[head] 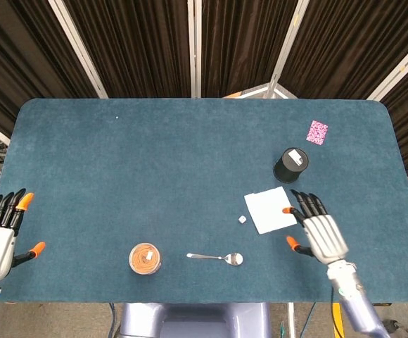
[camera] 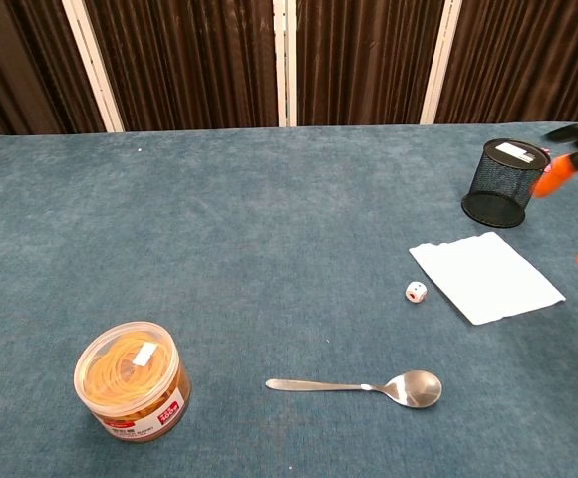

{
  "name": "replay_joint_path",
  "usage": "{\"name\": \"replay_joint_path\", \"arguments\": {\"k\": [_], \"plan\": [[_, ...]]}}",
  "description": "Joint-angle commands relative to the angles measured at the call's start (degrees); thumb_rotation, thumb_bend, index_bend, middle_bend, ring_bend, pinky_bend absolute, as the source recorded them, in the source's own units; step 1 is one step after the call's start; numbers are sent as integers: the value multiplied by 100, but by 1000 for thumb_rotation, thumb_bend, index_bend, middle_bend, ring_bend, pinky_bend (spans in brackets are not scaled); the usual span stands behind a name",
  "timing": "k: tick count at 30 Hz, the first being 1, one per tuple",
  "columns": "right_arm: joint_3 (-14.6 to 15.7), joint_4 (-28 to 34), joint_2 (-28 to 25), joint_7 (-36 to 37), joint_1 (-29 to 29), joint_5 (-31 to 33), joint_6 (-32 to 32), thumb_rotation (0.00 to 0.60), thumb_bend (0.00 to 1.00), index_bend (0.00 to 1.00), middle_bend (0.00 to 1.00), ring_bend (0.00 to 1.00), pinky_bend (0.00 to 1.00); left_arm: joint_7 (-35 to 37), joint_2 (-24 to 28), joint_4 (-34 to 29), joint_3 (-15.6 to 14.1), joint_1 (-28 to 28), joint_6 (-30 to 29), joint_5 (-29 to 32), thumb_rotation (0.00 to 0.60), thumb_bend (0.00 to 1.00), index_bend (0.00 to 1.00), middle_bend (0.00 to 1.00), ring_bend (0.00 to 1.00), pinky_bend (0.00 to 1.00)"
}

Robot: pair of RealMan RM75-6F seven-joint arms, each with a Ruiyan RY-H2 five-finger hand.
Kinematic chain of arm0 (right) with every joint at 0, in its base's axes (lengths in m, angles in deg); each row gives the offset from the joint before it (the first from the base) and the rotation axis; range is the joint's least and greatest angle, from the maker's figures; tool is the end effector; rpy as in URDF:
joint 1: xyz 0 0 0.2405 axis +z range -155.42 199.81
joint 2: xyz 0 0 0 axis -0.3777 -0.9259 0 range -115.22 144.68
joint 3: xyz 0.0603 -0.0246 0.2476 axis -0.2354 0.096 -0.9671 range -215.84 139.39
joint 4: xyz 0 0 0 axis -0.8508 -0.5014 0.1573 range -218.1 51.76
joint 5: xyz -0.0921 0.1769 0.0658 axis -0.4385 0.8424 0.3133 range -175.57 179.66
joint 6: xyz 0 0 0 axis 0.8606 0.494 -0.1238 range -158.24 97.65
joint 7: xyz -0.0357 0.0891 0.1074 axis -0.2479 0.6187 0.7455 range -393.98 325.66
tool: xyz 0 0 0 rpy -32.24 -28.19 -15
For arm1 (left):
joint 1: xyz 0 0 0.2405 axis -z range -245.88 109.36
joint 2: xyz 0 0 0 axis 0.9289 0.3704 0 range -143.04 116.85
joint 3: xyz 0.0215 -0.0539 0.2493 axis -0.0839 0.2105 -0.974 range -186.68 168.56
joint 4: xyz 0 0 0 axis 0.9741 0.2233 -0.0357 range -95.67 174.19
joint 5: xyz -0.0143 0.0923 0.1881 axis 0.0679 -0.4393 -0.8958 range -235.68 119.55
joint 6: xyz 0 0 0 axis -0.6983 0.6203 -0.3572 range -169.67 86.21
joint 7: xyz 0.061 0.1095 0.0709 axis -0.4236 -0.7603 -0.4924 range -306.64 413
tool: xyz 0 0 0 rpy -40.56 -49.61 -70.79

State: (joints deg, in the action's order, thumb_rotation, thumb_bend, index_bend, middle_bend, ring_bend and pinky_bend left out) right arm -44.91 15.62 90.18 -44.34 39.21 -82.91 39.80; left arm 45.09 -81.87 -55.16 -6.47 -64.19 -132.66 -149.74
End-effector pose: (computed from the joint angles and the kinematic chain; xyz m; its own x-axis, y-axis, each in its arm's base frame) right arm -0.2209 -0.2392 0.0652 0.3061 -0.1550 0.9393 -0.9308 -0.2556 0.2612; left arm -0.2805 0.1734 0.1394 0.4142 -0.0948 0.9053 0.9023 -0.0881 -0.4220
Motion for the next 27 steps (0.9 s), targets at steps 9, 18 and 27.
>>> {"name": "replay_joint_path", "arguments": {"k": [9,18,27], "plan": [[-399,-258,921,-778,844,1010,-971,600,213,355,47,0,0,92,15,47,28,33,87,108,600,0,0,0,0,0],[-544,-700,1425,-985,1278,1559,-1380,600,213,357,48,0,0,140,20,78,28,73,179,158,600,0,0,0,0,0],[-577,-1150,1758,-1064,1560,1926,-1628,600,213,409,70,0,0,155,10,106,49,114,249,216,600,0,0,0,0,0]]}}
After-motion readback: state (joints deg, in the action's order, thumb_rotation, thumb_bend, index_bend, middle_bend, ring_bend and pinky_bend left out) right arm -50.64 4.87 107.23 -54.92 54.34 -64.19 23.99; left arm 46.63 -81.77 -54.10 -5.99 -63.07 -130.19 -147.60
